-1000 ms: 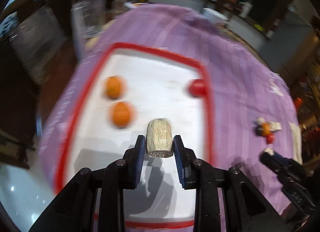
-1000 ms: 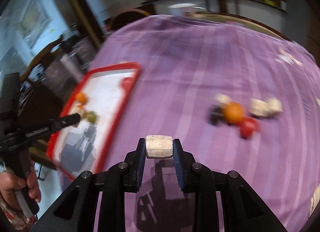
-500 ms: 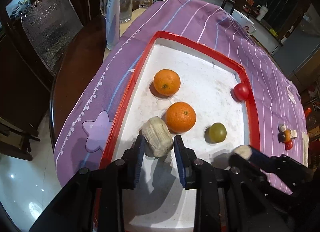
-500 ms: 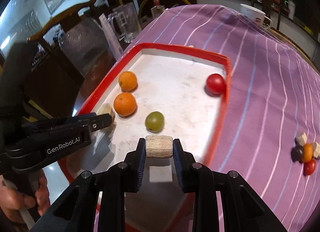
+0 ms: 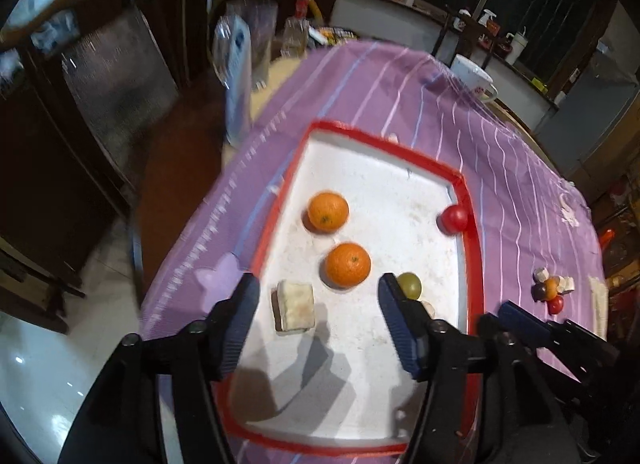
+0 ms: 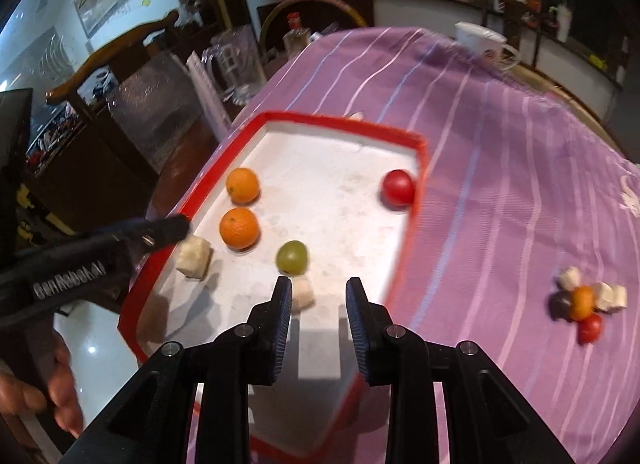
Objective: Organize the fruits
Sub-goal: 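Lower the block into the tray and release while the right tool releases its block there, then lift both tools away from the tray toward the remaining items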
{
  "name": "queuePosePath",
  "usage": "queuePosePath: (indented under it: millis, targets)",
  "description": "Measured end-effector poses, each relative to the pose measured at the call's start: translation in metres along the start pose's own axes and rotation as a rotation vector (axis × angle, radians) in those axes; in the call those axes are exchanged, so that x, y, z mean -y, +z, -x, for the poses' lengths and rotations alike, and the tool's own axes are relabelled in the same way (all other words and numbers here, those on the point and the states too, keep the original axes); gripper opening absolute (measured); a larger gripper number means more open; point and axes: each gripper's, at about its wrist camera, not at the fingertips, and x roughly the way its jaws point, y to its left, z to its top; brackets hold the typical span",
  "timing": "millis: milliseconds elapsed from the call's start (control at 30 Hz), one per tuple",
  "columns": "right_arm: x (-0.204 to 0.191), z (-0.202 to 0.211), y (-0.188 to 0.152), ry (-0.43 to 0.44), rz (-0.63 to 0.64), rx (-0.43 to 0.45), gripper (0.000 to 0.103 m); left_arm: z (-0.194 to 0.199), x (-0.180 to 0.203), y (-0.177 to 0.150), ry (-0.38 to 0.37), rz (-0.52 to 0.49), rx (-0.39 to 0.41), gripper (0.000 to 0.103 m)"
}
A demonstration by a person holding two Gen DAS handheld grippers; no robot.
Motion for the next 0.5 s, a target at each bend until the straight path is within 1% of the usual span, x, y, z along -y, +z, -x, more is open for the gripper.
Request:
queuePosePath:
  millis: [67,167,300,500]
  targets:
    - [0.008,0.011,-0.005,-0.022,-0.016,0.015,0.031,0.017,0.007,0.001,0.033,-0.023,0.035,0.069]
    - [0.023,0.026,-0.015,-0.054,-0.068,0.021,0.031,0.033,0.016,0.0,0.041,-0.032,0.059,0.074]
    - [0.039,0.038,-0.026,-0.059,-0.146,0.017,0.031,0.051,0.031,-0.003,0.029,-0.059,0.076,0.074]
    - [0.039,0.05,-0.035,-0.064,-0.182,0.028,0.031,0.078,0.05,-0.013,0.031,-0.104,0.102,0.074]
